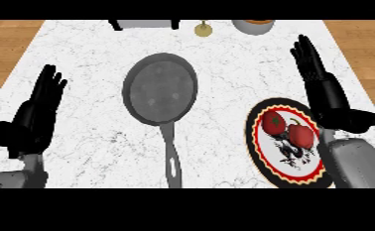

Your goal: Pick the tomato from the plate and place it in the pan

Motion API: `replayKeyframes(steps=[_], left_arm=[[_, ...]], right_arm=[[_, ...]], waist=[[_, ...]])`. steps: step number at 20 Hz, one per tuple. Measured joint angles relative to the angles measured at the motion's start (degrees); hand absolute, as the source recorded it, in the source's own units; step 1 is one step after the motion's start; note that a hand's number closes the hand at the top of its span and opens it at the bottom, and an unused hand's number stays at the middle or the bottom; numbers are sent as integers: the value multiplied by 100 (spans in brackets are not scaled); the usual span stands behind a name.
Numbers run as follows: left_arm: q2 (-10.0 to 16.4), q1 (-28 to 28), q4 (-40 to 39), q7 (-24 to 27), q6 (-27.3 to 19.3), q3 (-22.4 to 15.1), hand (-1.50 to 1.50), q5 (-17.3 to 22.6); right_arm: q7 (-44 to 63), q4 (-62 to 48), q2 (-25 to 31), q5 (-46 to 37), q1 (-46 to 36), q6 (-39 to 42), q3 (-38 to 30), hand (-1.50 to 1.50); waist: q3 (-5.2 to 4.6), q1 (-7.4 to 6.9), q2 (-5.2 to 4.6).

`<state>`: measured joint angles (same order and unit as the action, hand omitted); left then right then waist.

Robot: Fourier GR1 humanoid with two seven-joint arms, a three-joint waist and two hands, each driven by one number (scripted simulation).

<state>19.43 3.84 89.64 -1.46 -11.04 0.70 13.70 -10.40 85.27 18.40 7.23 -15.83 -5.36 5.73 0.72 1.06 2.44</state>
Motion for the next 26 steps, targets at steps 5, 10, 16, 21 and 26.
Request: replayKeyframes(steps=[5,10,16,21,26], left_arm=[[243,-241,-15,-34,93,-278,0,-499],[399,-549,-125,-192,92,-554,0,-891],[410,-784,-6,-391,73,-781,0,-1134],[387,-799,74,-467,79,-896,0,-1280],[319,-782,157,-567,86,-954,0,-1373]], right_arm=[[226,-278,-113,366,-114,-421,-719,-150],[857,-827,-24,-10,421,-1631,-1327,-150],[1974,-296,191,-616,1666,-2310,-1183,-150],[3193,483,1094,-1197,2165,-1815,-773,-150],[4247,1063,1723,-1166,1936,-887,-501,-150]], waist=[[-46,-89,-178],[-77,96,-247],[-87,84,-210],[-90,9,-217],[-84,-84,-230]])
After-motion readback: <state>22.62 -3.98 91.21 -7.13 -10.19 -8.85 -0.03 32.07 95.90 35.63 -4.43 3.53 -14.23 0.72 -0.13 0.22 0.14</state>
